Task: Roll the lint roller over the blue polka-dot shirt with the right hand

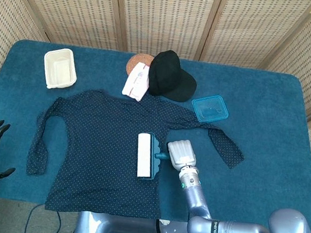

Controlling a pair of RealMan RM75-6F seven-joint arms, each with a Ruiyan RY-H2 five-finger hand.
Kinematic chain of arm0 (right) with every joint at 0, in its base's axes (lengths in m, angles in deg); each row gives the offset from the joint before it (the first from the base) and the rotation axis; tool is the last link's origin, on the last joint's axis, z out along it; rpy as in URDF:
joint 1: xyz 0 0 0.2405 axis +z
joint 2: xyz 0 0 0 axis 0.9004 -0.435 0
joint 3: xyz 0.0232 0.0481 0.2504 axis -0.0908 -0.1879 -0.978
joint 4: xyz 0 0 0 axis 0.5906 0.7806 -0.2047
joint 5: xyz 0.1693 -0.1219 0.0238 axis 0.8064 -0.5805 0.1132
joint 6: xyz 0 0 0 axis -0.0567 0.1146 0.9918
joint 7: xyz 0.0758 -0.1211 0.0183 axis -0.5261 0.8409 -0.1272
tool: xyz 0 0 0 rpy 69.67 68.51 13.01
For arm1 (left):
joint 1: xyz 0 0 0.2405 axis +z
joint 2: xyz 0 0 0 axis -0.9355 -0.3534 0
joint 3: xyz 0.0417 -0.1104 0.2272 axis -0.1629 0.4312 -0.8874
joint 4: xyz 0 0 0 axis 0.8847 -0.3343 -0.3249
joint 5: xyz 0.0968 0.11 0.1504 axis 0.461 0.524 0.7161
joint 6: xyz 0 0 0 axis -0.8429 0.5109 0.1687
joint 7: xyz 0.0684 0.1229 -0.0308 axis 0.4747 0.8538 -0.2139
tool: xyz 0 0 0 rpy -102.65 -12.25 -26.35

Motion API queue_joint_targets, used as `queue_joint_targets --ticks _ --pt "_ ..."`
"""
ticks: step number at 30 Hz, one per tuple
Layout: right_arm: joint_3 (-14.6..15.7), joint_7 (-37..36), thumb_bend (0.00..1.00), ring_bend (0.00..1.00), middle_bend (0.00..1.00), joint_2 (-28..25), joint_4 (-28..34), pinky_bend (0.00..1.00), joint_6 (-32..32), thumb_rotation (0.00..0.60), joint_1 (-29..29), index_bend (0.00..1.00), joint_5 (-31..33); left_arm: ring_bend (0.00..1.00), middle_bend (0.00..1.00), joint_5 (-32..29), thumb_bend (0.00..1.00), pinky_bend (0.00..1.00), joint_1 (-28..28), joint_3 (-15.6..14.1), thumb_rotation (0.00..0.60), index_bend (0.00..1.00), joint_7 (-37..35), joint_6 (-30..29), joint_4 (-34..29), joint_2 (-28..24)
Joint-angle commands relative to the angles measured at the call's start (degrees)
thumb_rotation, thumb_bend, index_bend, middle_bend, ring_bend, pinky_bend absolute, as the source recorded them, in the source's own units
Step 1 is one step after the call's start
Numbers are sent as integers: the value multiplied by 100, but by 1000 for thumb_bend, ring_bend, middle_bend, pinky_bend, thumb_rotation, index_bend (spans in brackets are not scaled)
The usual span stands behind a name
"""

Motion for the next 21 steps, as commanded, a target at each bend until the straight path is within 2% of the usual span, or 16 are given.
queue_joint_targets --ticks 1,9,12,15,21 --pt "-214 411 772 1000 1000 -167 288 1000 178 600 227 691 156 0 0 -19 0 0 -8 9 600 0 -50 15 -6 -24" --pt "-543 1976 774 1000 1000 -61 304 1000 451 600 1152 707 849 0 0 -45 0 0 -34 23 600 0 -192 54 0 -83" --pt "-724 2641 777 1000 1000 22 325 1000 585 600 1535 712 1475 0 0 -82 0 0 -50 35 600 0 -239 90 19 -95" --pt "-1021 3464 779 1000 1000 127 392 1000 889 600 2035 718 2400 0 0 -145 0 0 -83 52 600 0 -299 163 36 -113" --pt "-1353 4015 782 1000 1000 403 219 1000 1118 600 2607 733 3177 0 0 -178 0 0 -122 49 600 0 -339 249 51 -124"
